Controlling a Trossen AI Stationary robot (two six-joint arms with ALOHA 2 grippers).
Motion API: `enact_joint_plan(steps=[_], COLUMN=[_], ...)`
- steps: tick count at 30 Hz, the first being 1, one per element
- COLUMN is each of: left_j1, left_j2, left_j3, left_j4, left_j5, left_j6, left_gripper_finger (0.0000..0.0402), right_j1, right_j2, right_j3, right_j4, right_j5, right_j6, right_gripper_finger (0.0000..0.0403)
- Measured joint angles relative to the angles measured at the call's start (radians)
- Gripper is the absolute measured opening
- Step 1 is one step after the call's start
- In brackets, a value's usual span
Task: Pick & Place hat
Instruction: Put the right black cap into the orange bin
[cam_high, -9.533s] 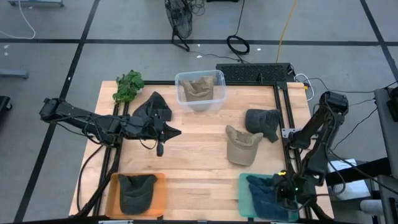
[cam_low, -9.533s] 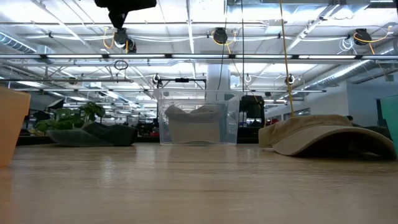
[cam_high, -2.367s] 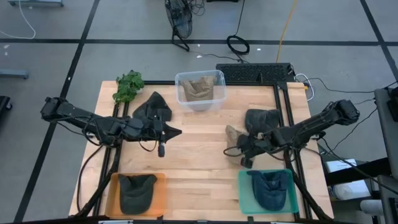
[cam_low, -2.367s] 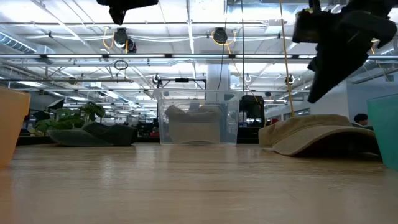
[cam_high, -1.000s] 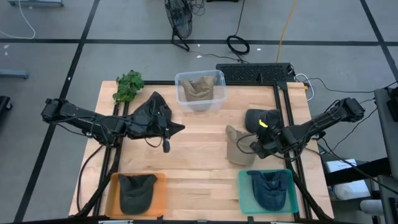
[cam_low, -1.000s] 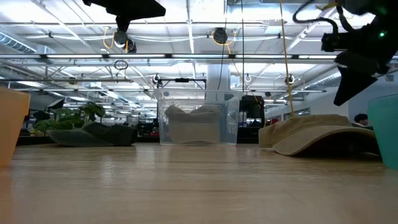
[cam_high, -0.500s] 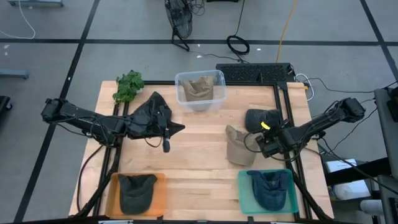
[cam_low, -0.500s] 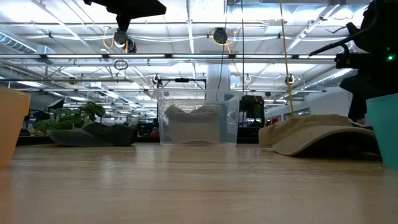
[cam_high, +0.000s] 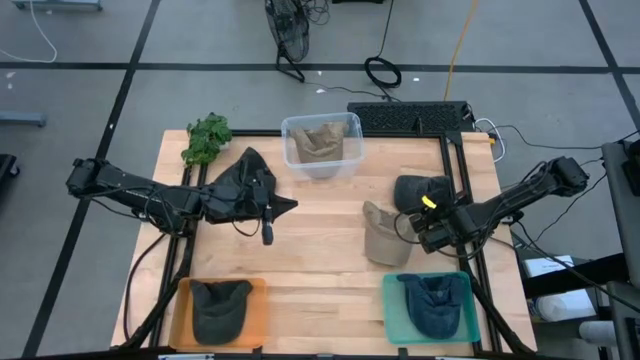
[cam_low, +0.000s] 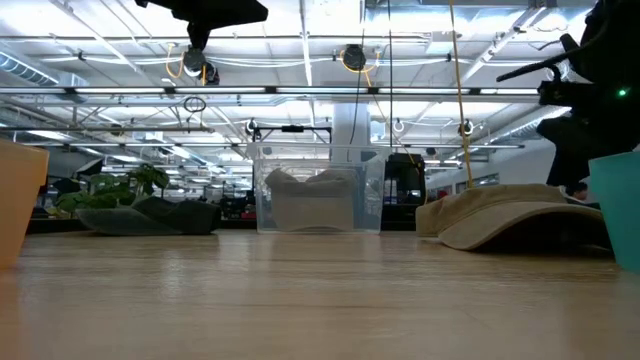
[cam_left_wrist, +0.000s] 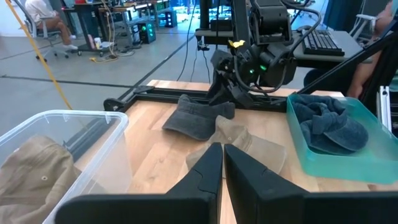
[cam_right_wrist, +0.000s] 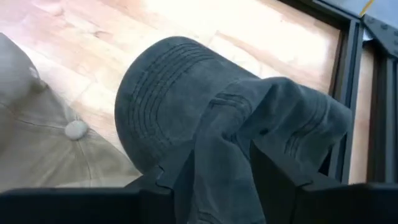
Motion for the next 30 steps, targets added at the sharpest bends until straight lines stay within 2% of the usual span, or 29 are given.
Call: enact_joint_plan(steps=[13, 20, 24, 30], left_j1=[0.000, 0.000, 0.000, 0.000], left_j2=[0.000, 0.000, 0.000, 0.000], left_j3=[0.000, 0.000, 0.000, 0.000], left_j4=[0.001, 0.001, 0.001, 0.001], left_j5=[0.000, 0.000, 0.000, 0.000], left_j6=[0.000, 0.005, 0.007, 0.007], left_gripper_finger=[0.0026, 0.0026, 0.0026, 0.0026], right_j1=[-0.033, -0.051, -0.059, -0.059], right_j2=[0.000, 0.000, 0.000, 0.000], right_j3=[-0.080, -0.097, -0.098, -0.098], right_j4=[0.056, 0.114, 0.131, 0.178], right_j5=[-0.035, -0.037, -0.038, -0.037], right_j6=[-0.003, -0.093, -0.135, -0.220], right_gripper_finger=[0.0137, 0.0129, 0.0094, 0.0010])
